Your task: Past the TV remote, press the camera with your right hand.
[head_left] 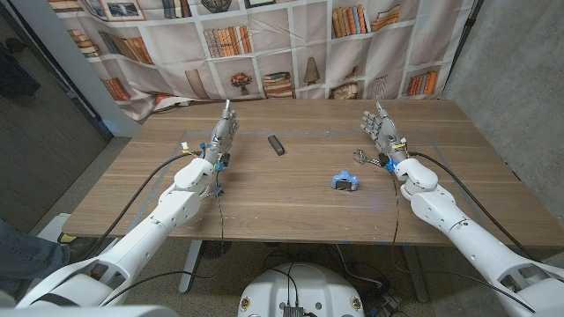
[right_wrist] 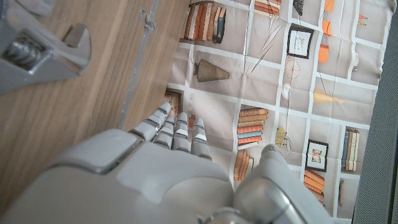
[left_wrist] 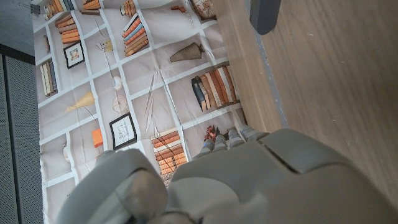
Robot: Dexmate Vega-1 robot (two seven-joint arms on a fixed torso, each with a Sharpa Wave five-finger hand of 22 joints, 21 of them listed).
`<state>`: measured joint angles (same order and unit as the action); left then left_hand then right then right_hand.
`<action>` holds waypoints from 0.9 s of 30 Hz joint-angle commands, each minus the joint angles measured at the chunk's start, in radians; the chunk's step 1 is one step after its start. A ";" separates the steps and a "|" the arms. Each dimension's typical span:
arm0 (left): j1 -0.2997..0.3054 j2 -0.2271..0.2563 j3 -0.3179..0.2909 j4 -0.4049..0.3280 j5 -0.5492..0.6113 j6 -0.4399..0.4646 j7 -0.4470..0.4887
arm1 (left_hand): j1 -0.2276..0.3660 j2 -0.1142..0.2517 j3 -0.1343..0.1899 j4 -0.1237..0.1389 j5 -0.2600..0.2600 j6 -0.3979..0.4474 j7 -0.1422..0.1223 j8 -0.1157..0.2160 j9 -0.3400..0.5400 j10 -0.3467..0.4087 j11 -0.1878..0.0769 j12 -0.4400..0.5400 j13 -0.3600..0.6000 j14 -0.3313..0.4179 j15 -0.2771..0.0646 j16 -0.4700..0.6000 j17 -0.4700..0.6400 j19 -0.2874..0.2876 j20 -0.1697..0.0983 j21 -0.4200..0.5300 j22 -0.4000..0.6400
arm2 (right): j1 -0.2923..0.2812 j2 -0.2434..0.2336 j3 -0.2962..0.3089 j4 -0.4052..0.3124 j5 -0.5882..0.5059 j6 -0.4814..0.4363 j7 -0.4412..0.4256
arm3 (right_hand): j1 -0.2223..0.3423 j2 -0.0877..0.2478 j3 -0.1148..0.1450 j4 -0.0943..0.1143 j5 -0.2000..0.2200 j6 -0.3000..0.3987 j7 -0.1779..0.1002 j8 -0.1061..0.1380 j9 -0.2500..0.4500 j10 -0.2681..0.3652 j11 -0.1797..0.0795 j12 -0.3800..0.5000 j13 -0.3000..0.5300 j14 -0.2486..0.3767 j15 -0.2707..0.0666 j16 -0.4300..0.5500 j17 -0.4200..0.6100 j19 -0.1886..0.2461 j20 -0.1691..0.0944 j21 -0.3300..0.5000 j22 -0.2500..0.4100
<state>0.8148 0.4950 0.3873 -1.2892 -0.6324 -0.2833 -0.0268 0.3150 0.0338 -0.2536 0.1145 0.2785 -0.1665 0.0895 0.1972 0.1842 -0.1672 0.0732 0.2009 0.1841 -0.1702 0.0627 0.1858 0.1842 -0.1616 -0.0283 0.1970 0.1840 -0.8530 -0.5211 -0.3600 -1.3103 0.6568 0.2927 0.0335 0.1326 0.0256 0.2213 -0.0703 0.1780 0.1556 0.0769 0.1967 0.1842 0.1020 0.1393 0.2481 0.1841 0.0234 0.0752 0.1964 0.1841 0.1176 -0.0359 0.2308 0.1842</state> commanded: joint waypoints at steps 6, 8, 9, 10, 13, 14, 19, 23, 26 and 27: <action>0.006 0.025 0.005 -0.072 0.029 0.005 0.015 | 0.015 0.006 -0.006 -0.003 0.005 -0.016 0.003 0.010 0.003 -0.003 0.006 0.012 0.003 -0.015 0.003 0.013 0.003 0.005 0.002 0.012 0.001 | -0.057 -0.030 0.025 -0.077 -0.027 0.076 -0.017 | -0.001 -0.005 -0.002 0.003 0.006 0.007 -0.004 0.004 0.005 0.007 0.002 0.004 0.002 0.004 0.002 0.005 0.003 0.014 0.002 0.006 0.003; 0.008 0.032 0.007 -0.080 0.030 0.010 0.009 | 0.016 0.007 -0.006 -0.004 0.005 -0.012 0.004 0.011 0.003 0.000 0.004 0.013 0.003 -0.012 0.002 0.013 0.002 0.007 0.003 0.013 0.001 | -0.076 -0.042 0.030 -0.104 -0.036 0.082 -0.028 | -0.006 -0.009 -0.006 0.004 0.006 0.011 -0.006 0.005 0.005 0.015 0.001 0.006 0.002 0.006 0.000 0.005 0.004 0.015 0.002 0.006 0.003; 0.008 0.035 0.008 -0.082 0.029 0.012 0.003 | 0.017 0.007 -0.006 -0.004 0.006 -0.010 0.005 0.012 0.003 0.002 0.004 0.014 0.003 -0.011 0.003 0.013 0.002 0.008 0.002 0.013 0.001 | -0.088 -0.045 0.034 -0.122 -0.037 0.080 -0.039 | -0.007 -0.009 -0.007 0.005 0.006 0.011 -0.006 0.005 0.005 0.017 0.000 0.006 0.002 0.007 0.000 0.005 0.004 0.016 0.002 0.006 0.003; 0.008 0.037 0.008 -0.083 0.027 0.013 -0.002 | 0.017 0.008 -0.006 -0.004 0.006 -0.009 0.004 0.012 0.003 0.003 0.005 0.014 0.003 -0.009 0.003 0.014 0.002 0.010 0.003 0.014 0.001 | -0.097 -0.051 0.036 -0.134 -0.044 0.085 -0.043 | -0.008 -0.010 -0.007 0.005 0.006 0.012 -0.008 0.005 0.005 0.018 0.001 0.006 0.002 0.008 0.000 0.005 0.004 0.016 0.001 0.006 0.003; 0.013 0.047 0.007 -0.090 0.022 0.017 -0.015 | 0.020 0.010 -0.006 -0.005 0.006 -0.002 0.007 0.014 0.003 0.010 0.005 0.016 0.003 -0.001 0.002 0.016 0.002 0.014 0.005 0.016 0.001 | -0.129 -0.066 0.045 -0.178 -0.051 0.084 -0.064 | -0.010 -0.011 -0.009 0.006 0.006 0.014 -0.009 0.006 0.005 0.021 -0.001 0.007 0.002 0.009 0.000 0.005 0.004 0.017 0.002 0.006 0.003; 0.014 0.052 0.007 -0.093 0.020 0.020 -0.022 | 0.022 0.010 -0.006 -0.006 0.006 0.002 0.007 0.014 0.003 0.016 0.005 0.018 0.003 0.005 0.003 0.017 0.002 0.019 0.006 0.017 0.001 | -0.140 -0.071 0.048 -0.193 -0.053 0.082 -0.072 | -0.011 -0.012 -0.009 0.006 0.006 0.014 -0.009 0.006 0.005 0.022 0.000 0.007 0.002 0.010 0.000 0.005 0.004 0.019 0.002 0.006 0.003; 0.019 0.089 0.014 -0.099 0.032 0.034 -0.054 | 0.037 0.016 -0.011 -0.012 0.007 0.074 0.012 0.032 0.002 0.094 0.014 0.037 0.002 0.074 0.006 0.029 0.001 0.077 0.011 0.036 0.000 | -0.180 -0.092 0.058 -0.235 -0.073 0.089 -0.092 | -0.014 -0.014 -0.012 0.007 0.007 0.017 -0.010 0.006 0.005 0.025 -0.001 0.007 0.002 0.013 -0.001 0.005 0.004 0.024 0.001 0.007 0.003; 0.032 0.123 0.019 -0.125 0.056 0.043 -0.057 | 0.041 0.016 -0.013 -0.014 0.007 0.093 0.015 0.035 0.001 0.108 0.010 0.039 0.002 0.093 0.005 0.032 0.001 0.092 0.014 0.039 -0.001 | -0.215 -0.086 0.067 -0.256 -0.101 0.121 -0.129 | -0.016 -0.014 -0.013 0.007 0.007 0.019 -0.010 0.006 0.005 0.029 -0.005 0.008 0.002 0.016 -0.002 0.005 0.004 0.026 0.001 0.007 0.003; 0.046 0.127 0.014 -0.142 0.066 0.029 -0.042 | 0.042 0.017 -0.014 -0.014 0.007 0.099 0.015 0.036 0.001 0.111 0.009 0.039 0.002 0.096 0.004 0.031 0.001 0.093 0.014 0.039 -0.001 | -0.239 -0.080 0.074 -0.267 -0.107 0.152 -0.136 | -0.018 -0.014 -0.015 0.007 0.008 0.026 -0.009 0.008 0.005 0.044 -0.009 0.011 0.003 0.037 -0.006 0.010 0.004 0.042 0.000 0.011 0.002; 0.046 0.127 0.014 -0.142 0.066 0.029 -0.042 | 0.043 0.017 -0.014 -0.015 0.007 0.102 0.013 0.036 0.001 0.117 0.007 0.040 0.002 0.100 0.004 0.032 0.001 0.094 0.014 0.039 -0.001 | -0.239 -0.079 0.074 -0.266 -0.108 0.153 -0.136 | -0.017 -0.014 -0.015 0.007 0.009 0.029 -0.008 0.009 0.005 0.048 -0.014 0.012 0.003 0.040 -0.008 0.010 0.004 0.046 -0.001 0.012 0.002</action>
<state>0.8342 0.5762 0.3996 -1.3879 -0.5958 -0.2533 -0.0631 0.3485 0.0514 -0.2646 0.1033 0.2785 -0.0761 0.1032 0.2259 0.1841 -0.0643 0.0801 0.2310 0.1840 -0.0801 0.0662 0.2079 0.1812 -0.0733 -0.0123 0.2272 0.1813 -1.0151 -0.5954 -0.3074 -1.5126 0.5874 0.3885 -0.0504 0.1205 0.0136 0.2111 -0.0605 0.1780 0.1718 0.0681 0.1966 0.1839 0.1329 0.1297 0.2537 0.1841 0.0496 0.0679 0.2002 0.1839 0.1499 -0.0360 0.2357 0.1840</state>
